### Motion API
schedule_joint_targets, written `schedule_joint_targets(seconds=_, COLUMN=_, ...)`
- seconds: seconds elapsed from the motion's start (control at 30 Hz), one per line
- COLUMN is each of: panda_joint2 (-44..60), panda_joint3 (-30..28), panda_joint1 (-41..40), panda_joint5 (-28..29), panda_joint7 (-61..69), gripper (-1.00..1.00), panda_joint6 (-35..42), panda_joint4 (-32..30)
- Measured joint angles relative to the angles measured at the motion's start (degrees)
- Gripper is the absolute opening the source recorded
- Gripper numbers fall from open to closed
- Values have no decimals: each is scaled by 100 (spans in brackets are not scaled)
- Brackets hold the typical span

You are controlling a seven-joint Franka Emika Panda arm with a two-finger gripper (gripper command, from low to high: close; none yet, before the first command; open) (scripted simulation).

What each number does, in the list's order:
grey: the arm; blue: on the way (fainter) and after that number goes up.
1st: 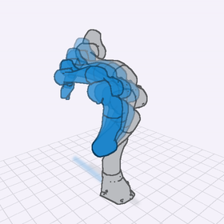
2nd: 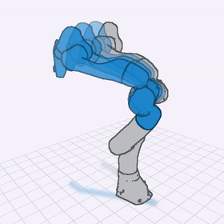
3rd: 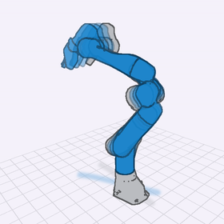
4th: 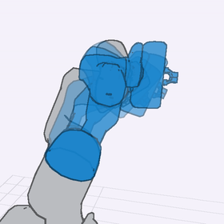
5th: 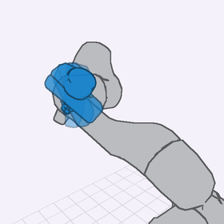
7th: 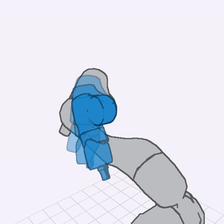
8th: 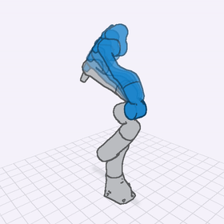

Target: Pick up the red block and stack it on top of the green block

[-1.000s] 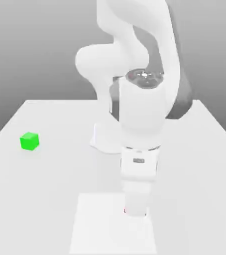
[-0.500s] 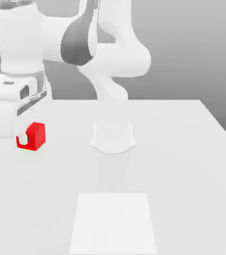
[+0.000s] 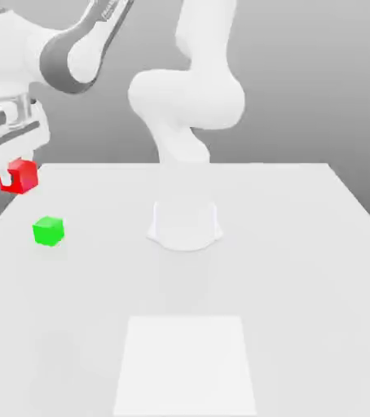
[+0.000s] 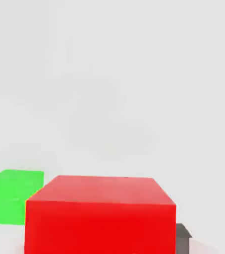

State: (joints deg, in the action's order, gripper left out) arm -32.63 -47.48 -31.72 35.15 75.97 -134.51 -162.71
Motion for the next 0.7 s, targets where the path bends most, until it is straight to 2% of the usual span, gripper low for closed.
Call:
schedule_joint_targets(seconds=0.2, panda_joint2=337, panda_joint3=-881, panda_joint1=-479, panda_joint5=552, panda_joint7=619, gripper=-100, panda_joint6=-621, panda_joint4=-256)
schedule_joint_targets(seconds=0.3, panda_joint2=760, panda_joint3=-1375, panda_joint1=-446, panda_joint5=676, panda_joint7=860, gripper=-100, panda_joint6=-1161, panda_joint4=-346)
schedule_joint_targets(seconds=0.37, panda_joint2=1326, panda_joint3=-1829, panda_joint1=-53, panda_joint5=487, panda_joint7=1037, gripper=-100, panda_joint6=-1761, panda_joint4=-368)
schedule_joint_targets(seconds=0.43, panda_joint2=2003, panda_joint3=-2570, panda_joint1=778, panda_joint5=-59, panda_joint7=1415, gripper=-100, panda_joint6=-2454, panda_joint4=-407)
schedule_joint_targets(seconds=0.47, panda_joint2=2003, panda_joint3=-2570, panda_joint1=778, panda_joint5=-60, panda_joint7=1416, gripper=-100, panda_joint6=-2449, panda_joint4=-407)
schedule_joint_targets(seconds=0.5, panda_joint2=2003, panda_joint3=-2569, panda_joint1=777, panda_joint5=-60, panda_joint7=1417, gripper=100, panda_joint6=-2445, panda_joint4=-407)
schedule_joint_targets(seconds=0.7, panda_joint2=2003, panda_joint3=-2569, panda_joint1=777, panda_joint5=-60, panda_joint7=1417, gripper=100, panda_joint6=-2445, panda_joint4=-407)
